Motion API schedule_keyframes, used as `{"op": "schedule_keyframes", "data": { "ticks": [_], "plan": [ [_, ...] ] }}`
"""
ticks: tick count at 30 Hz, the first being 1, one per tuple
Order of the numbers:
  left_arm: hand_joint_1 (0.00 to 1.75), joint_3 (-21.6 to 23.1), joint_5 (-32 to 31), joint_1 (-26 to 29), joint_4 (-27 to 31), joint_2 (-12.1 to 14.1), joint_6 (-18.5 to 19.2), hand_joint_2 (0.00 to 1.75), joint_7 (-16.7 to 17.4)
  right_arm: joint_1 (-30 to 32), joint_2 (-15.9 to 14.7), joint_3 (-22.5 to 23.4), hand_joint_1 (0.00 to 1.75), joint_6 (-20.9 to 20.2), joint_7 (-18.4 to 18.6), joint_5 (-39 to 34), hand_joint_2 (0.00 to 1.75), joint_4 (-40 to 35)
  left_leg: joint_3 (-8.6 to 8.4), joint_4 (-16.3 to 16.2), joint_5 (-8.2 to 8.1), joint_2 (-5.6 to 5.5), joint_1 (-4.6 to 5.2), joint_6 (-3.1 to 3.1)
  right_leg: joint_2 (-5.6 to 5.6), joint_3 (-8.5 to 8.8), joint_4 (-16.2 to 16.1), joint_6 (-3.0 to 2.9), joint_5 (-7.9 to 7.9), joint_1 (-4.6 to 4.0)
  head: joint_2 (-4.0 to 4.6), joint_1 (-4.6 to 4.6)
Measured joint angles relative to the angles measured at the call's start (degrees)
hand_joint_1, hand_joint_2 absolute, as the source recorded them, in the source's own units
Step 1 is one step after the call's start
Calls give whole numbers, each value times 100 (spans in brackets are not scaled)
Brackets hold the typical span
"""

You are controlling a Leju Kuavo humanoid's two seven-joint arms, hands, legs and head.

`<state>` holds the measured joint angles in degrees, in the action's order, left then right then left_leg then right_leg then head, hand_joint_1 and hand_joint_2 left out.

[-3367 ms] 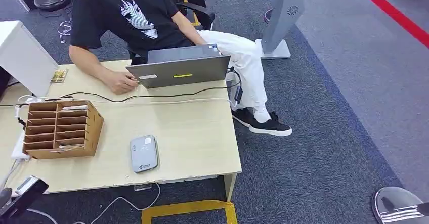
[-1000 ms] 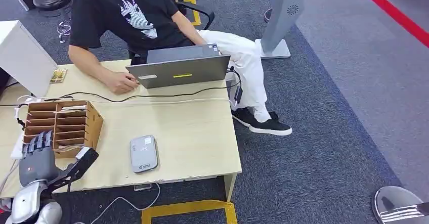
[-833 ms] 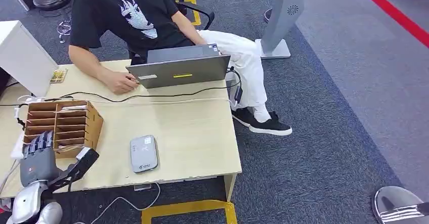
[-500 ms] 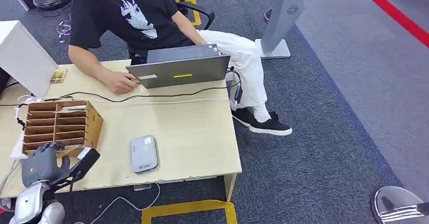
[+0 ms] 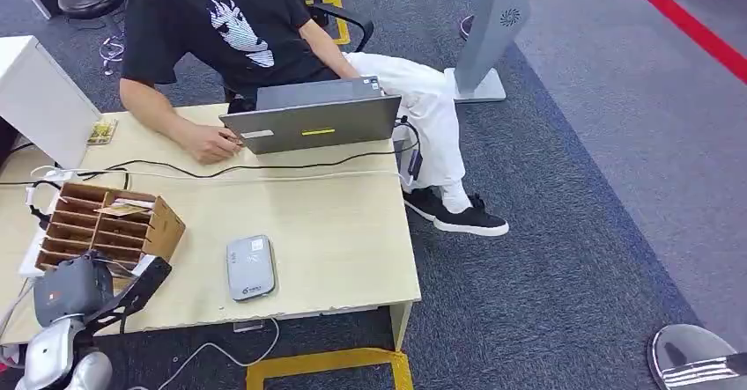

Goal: Pass the card to the sensor for recognition and then transmit it.

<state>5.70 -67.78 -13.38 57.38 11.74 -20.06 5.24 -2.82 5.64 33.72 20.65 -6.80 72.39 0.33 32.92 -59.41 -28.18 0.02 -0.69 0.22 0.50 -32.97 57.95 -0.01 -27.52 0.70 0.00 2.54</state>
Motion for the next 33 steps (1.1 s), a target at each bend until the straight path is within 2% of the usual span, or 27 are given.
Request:
{"op": "schedule_keyframes", "data": {
  "ticks": [9, 14, 17, 20, 27, 33],
  "plan": [
    [175, -85, 26, 8, -48, 87, -35, 175, 9, 10, 0, -61, 0, 11, -28, -63, 175, 0, 0, 0, 0, 0, -1, 0, 1, 1, 0, 0, 0, 0, 0, 2],
    [175, -206, 214, 13, -9, 147, -267, 175, -61, 19, 0, -74, 0, 39, -31, -98, 175, 0, -1, 0, 1, 1, -3, 0, 2, 1, 1, 0, 0, 0, 0, 2],
    [175, -378, 466, 19, 352, 273, -457, 175, -140, 29, 0, -98, 0, 98, -22, -125, 175, 0, 0, 0, 1, 0, -5, -1, 1, 0, 1, 0, 0, -1, 0, -2],
    [175, -588, 547, -27, 853, 453, -463, 175, -146, 33, 0, -140, 0, 120, 22, -149, 175, 0, -1, 0, 2, 1, -5, -3, 1, -1, 1, 0, 0, -1, 0, -2],
    [175, -977, 398, -305, 1801, 888, -477, 175, -116, 34, 0, -234, 0, 166, 120, -186, 175, 0, -1, 0, 3, 1, -5, -4, 3, 0, 2, -2, 1, -1, 0, 2],
    [175, -1211, 225, -419, 2052, 1182, -548, 175, 2, 30, 0, -299, 0, 175, 142, -214, 175, 0, -1, 0, 3, 1, -5, -4, 2, 0, 2, -2, 1, -1, 0, 2]
  ]
}}
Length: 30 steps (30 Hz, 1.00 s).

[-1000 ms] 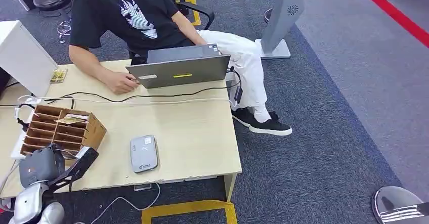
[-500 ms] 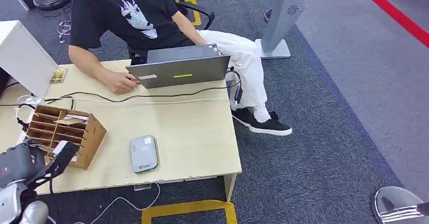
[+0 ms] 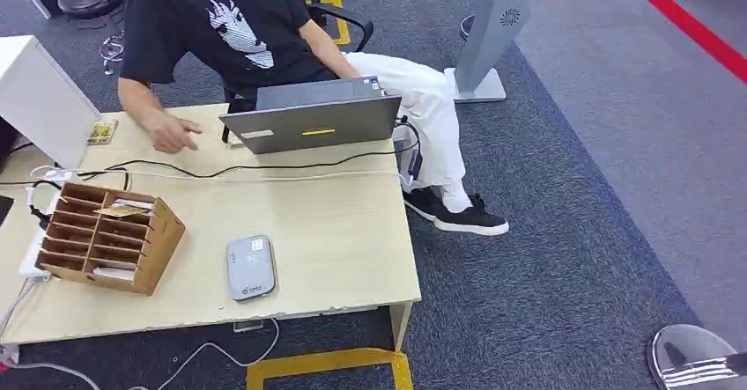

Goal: Pass the card to the sensor for recognition and then transmit it.

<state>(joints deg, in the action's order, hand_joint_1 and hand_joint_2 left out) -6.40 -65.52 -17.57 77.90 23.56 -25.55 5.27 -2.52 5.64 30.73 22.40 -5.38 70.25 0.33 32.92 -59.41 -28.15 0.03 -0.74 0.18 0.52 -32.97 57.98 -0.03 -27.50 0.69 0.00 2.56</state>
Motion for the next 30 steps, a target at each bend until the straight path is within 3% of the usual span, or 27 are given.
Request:
{"op": "schedule_keyframes", "data": {
  "ticks": [4, 15, 18, 25, 30],
  "plan": [
    [175, -145, 192, -140, -142, 101, -108, 175, -22, -4, 0, -53, 0, -2, 9, -7, 175, 0, 1, 0, 0, -1, 0, 0, -1, 1, 0, 0, 0, 0, 0, 0],
    [175, -654, 607, -907, -1832, 411, -453, 175, -328, -29, 0, -162, 0, -70, -70, -59, 175, 0, -2, 0, 4, -1, -1, 0, 1, -1, 2, -1, 0, 0, 0, -2],
    [175, -614, 351, -1041, -1991, 287, -584, 175, -608, -34, 0, -171, 0, -59, -74, -68, 175, 0, -3, -3, 4, -1, 5, 0, 1, -3, -1, 0, 1, 0, 0, -2],
    [175, 131, -219, -1161, -1729, -260, -630, 175, -321, -52, 0, -195, 0, -35, -98, -87, 175, -2, -2, -5, 9, 6, 10, 11, 8, 3, -3, 14, 12, 4, 0, 4],
    [175, 560, -508, -1139, -1379, -525, -689, 175, -500, -35, 0, -197, 0, -35, -107, -125, 175, 0, 2, -11, 9, -10, 9, 11, -7, -1, -5, 15, 11, 4, 0, 2]
  ]
}}
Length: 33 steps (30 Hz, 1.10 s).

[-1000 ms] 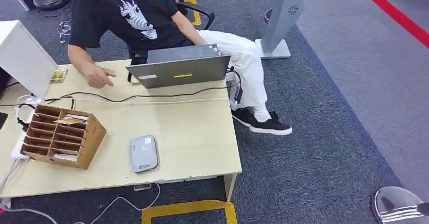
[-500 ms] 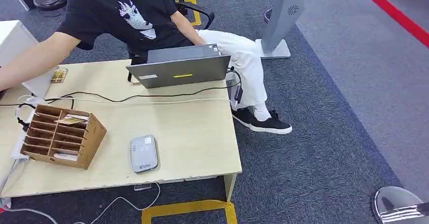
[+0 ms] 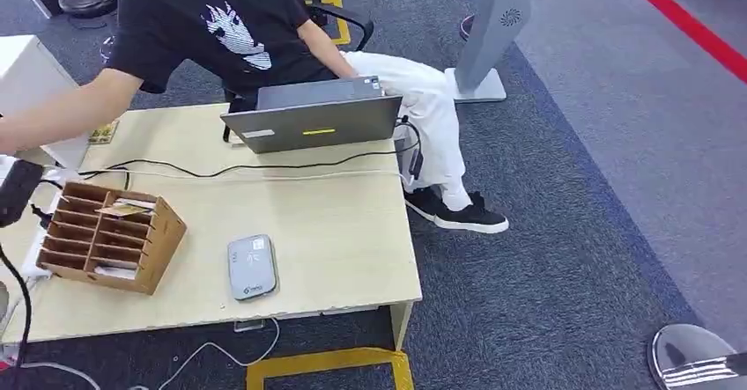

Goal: Pass the card to the sensor for recognition and then transmit it.

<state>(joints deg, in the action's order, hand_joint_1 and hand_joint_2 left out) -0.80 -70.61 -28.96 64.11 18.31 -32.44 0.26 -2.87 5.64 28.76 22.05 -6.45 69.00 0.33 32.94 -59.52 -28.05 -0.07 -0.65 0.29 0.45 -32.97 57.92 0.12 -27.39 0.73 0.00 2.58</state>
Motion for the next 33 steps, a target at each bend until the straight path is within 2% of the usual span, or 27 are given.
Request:
{"op": "schedule_keyframes", "data": {
  "ticks": [4, 12, 33],
  "plan": [
    [175, 651, -417, 105, 443, -279, -15, 175, 186, -14, 0, -7, 0, -2, -24, -9, 175, 0, 2, 2, 0, 7, 0, 0, 5, 5, 1, 0, 0, 0, 0, 2],
    [175, 1044, -441, 125, 712, -395, 4, 175, 256, -1, 0, -13, 0, -2, -33, -22, 175, 0, 0, 2, 0, 9, -3, 0, 6, 2, 2, 0, 0, -1, 0, 0],
    [175, 1125, -386, 296, 841, -432, 44, 175, 376, 19, 0, -52, 0, 35, -35, -59, 175, 0, 2, 3, -1, 11, -1, 1, 10, 0, 3, 0, 0, -1, 0, 0]
  ]
}}
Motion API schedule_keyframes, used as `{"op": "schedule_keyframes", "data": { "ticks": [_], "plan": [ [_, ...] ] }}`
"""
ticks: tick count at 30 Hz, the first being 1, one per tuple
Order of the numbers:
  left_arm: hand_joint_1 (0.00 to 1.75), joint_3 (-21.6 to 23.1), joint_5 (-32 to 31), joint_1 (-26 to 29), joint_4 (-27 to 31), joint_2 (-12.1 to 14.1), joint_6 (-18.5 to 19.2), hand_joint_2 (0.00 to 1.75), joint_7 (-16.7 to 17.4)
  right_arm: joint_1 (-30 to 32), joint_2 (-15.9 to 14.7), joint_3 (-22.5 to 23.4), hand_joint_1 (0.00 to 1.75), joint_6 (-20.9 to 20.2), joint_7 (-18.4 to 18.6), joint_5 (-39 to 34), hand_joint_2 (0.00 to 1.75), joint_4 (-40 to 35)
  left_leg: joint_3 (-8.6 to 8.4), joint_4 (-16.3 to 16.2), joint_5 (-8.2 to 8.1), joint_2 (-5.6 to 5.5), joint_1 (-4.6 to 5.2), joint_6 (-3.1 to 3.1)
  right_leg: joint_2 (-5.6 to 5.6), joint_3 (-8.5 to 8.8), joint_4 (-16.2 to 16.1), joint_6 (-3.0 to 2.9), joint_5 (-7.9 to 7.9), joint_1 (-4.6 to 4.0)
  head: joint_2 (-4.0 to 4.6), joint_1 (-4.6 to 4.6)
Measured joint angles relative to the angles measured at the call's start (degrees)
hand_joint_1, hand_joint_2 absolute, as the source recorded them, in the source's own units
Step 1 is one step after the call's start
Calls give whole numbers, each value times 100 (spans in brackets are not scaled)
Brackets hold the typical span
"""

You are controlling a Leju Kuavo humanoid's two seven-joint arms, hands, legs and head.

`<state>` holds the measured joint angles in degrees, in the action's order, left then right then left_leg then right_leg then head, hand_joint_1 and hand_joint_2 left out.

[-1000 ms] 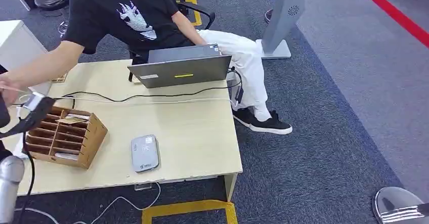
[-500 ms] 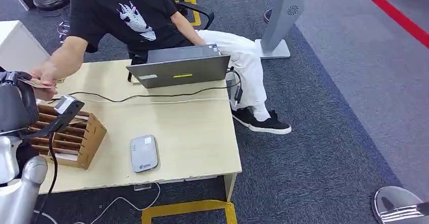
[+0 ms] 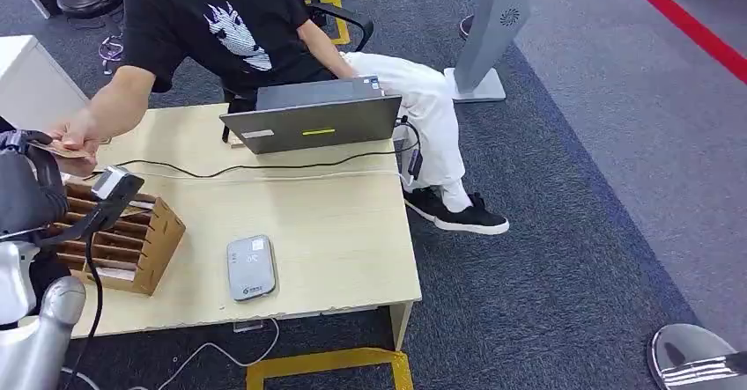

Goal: Pass the card to the sensor for recognition and then transmit it.

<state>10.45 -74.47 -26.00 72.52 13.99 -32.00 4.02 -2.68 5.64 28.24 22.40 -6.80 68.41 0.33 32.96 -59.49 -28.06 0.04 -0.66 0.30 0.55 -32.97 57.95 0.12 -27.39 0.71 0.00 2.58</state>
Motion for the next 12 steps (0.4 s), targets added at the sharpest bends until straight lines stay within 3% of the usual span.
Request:
{"op": "schedule_keyframes", "data": {
  "ticks": [5, 6, 12],
  "plan": [
    [175, 0, 42, 51, 2, 0, -4, 175, 11, 2, 0, -4, 0, 24, 2, -2, 175, 0, 1, 0, 0, 0, 0, 0, 0, -1, 0, 0, 0, 0, 0, 0],
    [0, 0, 50, 61, 4, 0, -9, 175, 11, 3, 0, -7, 0, 24, 2, -2, 175, 0, 1, 0, 0, 0, 0, 0, 0, -1, 0, 0, 0, 0, 0, 0],
    [0, 0, 175, 105, 59, -2, -61, 175, -68, 2, 0, -31, 0, 24, 2, -11, 175, 0, 1, 0, 0, -2, 0, 0, -3, -1, 0, 0, 0, 0, 0, 0]
  ]
}}
